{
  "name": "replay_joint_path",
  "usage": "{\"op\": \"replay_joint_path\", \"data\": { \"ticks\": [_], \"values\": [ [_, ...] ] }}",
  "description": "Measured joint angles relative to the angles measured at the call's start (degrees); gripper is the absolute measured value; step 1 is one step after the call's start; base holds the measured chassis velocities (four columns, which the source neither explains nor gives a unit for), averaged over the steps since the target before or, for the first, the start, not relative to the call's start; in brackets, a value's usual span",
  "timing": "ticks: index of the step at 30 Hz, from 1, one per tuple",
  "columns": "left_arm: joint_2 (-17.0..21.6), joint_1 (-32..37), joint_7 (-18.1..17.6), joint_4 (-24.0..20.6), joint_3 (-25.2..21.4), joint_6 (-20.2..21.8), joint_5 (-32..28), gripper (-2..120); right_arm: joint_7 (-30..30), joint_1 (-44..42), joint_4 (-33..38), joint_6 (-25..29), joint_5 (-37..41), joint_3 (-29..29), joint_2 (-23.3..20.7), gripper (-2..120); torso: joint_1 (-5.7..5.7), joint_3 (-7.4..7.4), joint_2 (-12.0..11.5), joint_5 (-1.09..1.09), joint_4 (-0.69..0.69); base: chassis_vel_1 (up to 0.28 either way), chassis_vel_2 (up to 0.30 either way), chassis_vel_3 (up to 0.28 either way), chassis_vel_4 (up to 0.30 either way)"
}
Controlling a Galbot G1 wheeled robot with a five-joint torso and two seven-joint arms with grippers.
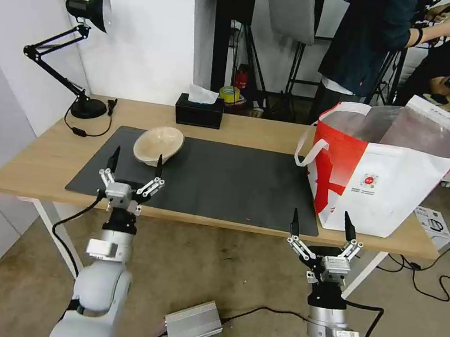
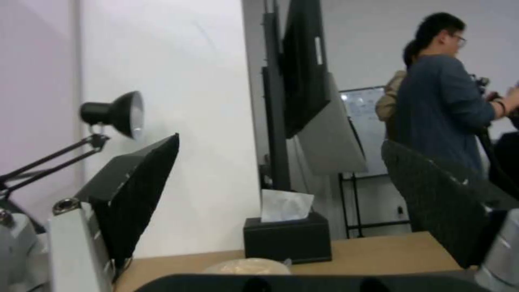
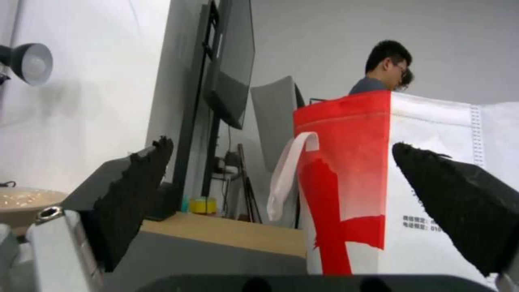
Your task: Pick up the trash from the table and place it into the takeout bag.
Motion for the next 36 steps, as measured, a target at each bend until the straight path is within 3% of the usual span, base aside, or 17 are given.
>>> {"op": "replay_joint_path", "data": {
  "ticks": [14,21,36],
  "values": [
    [4.1,-7.6,5.0,5.9,0.8,3.5,1.3,100,-0.3,-1.0,0.6,-0.1,-1.7,-0.9,1.1,100,0.00,0.00,0.0,0.00,0.00,0.000,0.000,0.000,0.000],
    [4.9,-11.7,8.9,11.0,0.4,3.6,6.7,100,-0.4,-1.0,0.9,-0.1,-1.8,-1.0,1.3,100,0.00,0.00,0.0,0.00,0.00,0.000,0.000,0.000,0.000],
    [5.3,-16.9,13.7,17.0,-0.2,3.8,17.6,100,-0.4,-0.7,0.9,-0.2,-1.7,-1.3,1.6,100,0.00,0.00,0.0,0.00,0.00,0.000,0.000,0.000,0.000]
  ]
}}
